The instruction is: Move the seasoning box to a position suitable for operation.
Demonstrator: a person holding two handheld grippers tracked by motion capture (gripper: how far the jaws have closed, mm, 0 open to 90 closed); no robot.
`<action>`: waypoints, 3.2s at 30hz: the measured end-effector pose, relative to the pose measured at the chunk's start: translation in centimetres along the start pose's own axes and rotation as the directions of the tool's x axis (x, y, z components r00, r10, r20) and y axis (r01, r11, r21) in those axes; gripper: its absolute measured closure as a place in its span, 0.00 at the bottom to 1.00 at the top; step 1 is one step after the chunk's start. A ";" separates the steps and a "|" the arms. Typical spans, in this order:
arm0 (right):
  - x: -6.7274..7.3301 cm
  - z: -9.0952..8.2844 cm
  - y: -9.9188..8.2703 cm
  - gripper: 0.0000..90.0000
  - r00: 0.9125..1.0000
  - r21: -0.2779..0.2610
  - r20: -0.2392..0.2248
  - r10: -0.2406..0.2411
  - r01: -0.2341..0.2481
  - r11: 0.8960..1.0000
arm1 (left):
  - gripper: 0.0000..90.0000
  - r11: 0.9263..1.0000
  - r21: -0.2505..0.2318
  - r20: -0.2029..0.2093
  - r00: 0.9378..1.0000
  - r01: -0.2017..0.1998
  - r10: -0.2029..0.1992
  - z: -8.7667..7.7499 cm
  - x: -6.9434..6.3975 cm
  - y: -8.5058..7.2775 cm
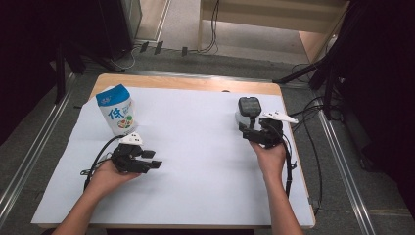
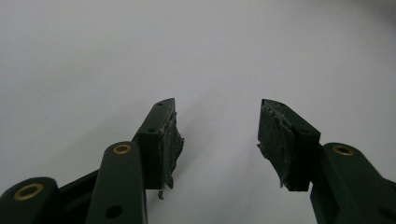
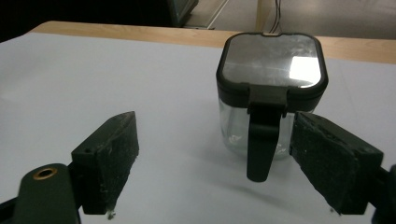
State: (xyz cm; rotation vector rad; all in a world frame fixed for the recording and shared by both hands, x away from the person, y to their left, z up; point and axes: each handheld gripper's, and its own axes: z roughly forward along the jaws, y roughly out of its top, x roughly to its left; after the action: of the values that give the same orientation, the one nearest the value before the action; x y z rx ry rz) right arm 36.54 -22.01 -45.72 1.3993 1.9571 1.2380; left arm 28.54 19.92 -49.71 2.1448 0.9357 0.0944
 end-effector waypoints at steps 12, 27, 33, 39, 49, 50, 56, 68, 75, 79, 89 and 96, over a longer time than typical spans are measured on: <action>-1.8 2.7 1.2 0.00 0.999 0.029 0.043 0.021 -0.022 0.999 | 0.52 1.000 0.004 -0.006 1.000 0.002 -0.002 -0.1 0.0 -0.1; -2.6 6.3 1.7 0.00 0.991 0.081 0.136 -0.017 0.006 0.997 | 0.52 1.000 -0.011 -0.015 1.000 0.022 -0.023 -0.9 -0.4 -1.0; -2.7 7.9 1.7 0.02 0.989 0.096 0.149 -0.006 -0.009 0.995 | 0.52 0.999 -0.014 -0.036 0.999 0.038 -0.038 -1.4 -0.6 -1.6; -2.9 8.9 1.8 0.05 0.988 0.079 0.150 0.027 -0.039 0.996 | 0.52 0.999 -0.015 -0.046 0.998 0.046 -0.047 -1.7 -0.5 -2.1; -3.0 9.8 1.4 0.14 0.985 0.070 0.173 0.010 -0.023 0.997 | 0.52 0.998 -0.018 -0.052 0.997 0.058 -0.059 -2.0 -0.3 -2.5; -2.9 9.8 1.4 0.14 0.985 0.069 0.175 0.009 -0.022 0.997 | 0.52 0.998 -0.018 -0.054 0.997 0.058 -0.059 -2.0 -0.3 -2.5; -2.9 9.4 1.3 0.17 0.983 0.053 0.185 0.001 -0.011 0.999 | 0.51 0.999 -0.009 -0.057 0.997 0.052 -0.053 -1.9 -0.5 -2.4; -2.6 8.1 1.3 0.18 0.987 0.045 0.158 -0.003 -0.004 0.999 | 0.49 0.996 -0.017 -0.015 0.996 0.083 -0.084 -1.6 0.3 -1.6; -1.8 5.6 0.9 0.18 0.993 0.041 0.115 -0.004 -0.001 0.999 | 0.49 0.998 -0.013 -0.018 0.998 0.068 -0.068 -1.1 0.7 -0.6; -1.1 4.4 0.6 0.18 0.996 0.038 0.092 -0.005 0.002 0.999 | 0.49 0.998 -0.007 -0.014 0.998 0.056 -0.056 -0.8 0.8 -0.2; 1.8 2.5 -0.1 0.18 0.999 0.034 0.013 -0.049 0.049 0.998 | 0.50 0.999 -0.009 -0.004 0.999 0.043 -0.043 -0.4 1.2 0.8; 4.1 2.1 -0.8 0.18 0.996 0.049 -0.042 -0.079 0.081 0.996 | 0.50 0.998 -0.024 0.005 0.999 0.053 -0.053 -0.1 1.7 1.0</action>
State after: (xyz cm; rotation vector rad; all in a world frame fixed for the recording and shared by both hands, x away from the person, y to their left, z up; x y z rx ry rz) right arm 36.11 -17.44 -46.87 1.3155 2.0641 1.1973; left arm 30.29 20.69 -49.36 2.0961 0.9843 0.0743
